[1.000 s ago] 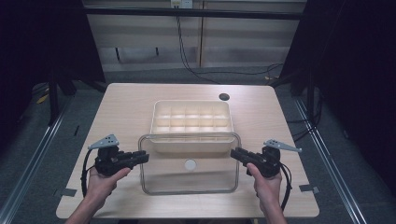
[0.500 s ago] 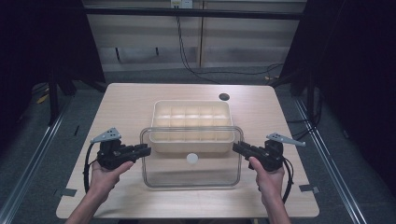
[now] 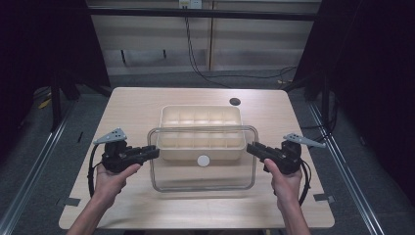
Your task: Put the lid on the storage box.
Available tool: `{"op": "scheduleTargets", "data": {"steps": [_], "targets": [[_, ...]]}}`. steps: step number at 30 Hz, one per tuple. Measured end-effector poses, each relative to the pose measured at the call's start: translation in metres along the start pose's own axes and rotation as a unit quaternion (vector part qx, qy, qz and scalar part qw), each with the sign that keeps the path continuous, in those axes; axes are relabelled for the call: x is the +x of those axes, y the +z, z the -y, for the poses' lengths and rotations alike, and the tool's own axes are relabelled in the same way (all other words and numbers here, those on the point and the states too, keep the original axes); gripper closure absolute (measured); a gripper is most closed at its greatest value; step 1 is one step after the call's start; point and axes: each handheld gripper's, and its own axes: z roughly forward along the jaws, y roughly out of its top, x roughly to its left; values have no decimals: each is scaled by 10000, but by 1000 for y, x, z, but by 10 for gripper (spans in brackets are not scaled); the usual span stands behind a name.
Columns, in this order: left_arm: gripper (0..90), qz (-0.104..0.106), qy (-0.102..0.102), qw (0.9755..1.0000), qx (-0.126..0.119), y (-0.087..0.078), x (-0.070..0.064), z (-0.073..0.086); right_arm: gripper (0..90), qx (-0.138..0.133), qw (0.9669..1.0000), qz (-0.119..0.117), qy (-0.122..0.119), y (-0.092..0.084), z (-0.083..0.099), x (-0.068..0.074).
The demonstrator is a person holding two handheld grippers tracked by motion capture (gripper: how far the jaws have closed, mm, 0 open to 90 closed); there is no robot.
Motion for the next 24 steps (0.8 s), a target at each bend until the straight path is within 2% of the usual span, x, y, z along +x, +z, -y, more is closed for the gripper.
{"op": "scheduleTargets", "data": {"steps": [4, 13, 16, 17, 19, 24], "targets": [[717, -40, 59, 10000, -31, -1, 1, -9, 671, -36, 10000, -50, 51, 1, -4, -2], [716, -90, 49, 9997, -232, -7, 6, -28, 671, -108, 9999, -104, -68, 8, -26, 1], [716, -111, 52, 9996, -246, -7, 7, -30, 671, -121, 9998, -106, -84, 9, -30, 2], [714, -159, 102, 9997, -167, -7, 8, -33, 672, -162, 9998, -115, -75, 11, -34, 2], [713, -210, 122, 9996, -161, -9, 8, -37, 672, -218, 9996, -156, 21, 14, -36, 1], [712, -258, 139, 9993, -220, -12, 10, -42, 672, -269, 9994, -214, 20, 20, -40, 1]]}}
